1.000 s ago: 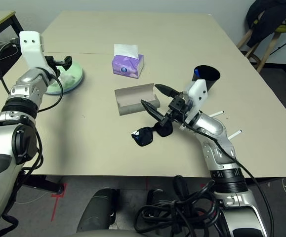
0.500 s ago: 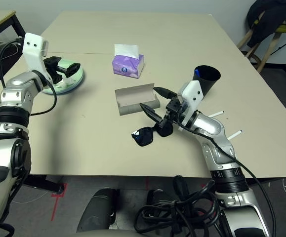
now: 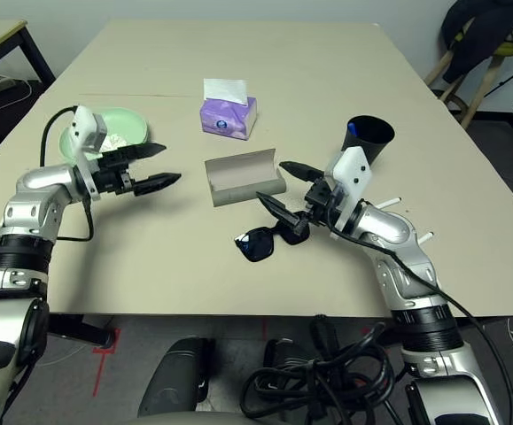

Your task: Organize and tidy the items on the table.

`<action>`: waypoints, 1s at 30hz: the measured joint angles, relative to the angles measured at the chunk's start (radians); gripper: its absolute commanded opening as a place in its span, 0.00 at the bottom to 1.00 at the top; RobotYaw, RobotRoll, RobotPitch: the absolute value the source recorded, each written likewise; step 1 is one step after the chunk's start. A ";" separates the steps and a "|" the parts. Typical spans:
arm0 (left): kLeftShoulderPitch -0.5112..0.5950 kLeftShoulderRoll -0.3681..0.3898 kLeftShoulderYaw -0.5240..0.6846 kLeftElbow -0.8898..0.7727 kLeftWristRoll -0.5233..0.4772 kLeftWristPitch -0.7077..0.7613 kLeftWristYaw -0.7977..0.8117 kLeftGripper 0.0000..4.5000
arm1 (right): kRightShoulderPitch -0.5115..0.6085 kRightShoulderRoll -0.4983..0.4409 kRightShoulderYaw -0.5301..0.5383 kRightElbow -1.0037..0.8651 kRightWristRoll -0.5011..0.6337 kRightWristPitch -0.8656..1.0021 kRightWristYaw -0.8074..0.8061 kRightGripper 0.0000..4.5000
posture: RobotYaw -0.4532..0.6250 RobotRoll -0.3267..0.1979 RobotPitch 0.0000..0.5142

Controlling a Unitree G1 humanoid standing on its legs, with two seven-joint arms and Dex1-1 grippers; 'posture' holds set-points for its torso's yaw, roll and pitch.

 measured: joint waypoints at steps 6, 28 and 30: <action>0.046 -0.018 -0.022 -0.029 -0.026 -0.046 -0.092 0.99 | -0.041 -0.084 0.005 -0.045 -0.004 0.086 0.019 1.00 | 0.51 0.62 0.33; 0.152 -0.026 -0.067 -0.183 -0.045 -0.043 -0.117 0.99 | -0.497 -0.430 0.477 -0.326 -0.188 0.647 0.298 1.00 | 0.56 0.62 0.38; 0.156 -0.027 -0.068 -0.185 -0.045 -0.043 -0.113 0.99 | -0.521 -0.431 0.523 -0.308 -0.224 0.639 0.333 1.00 | 0.56 0.62 0.38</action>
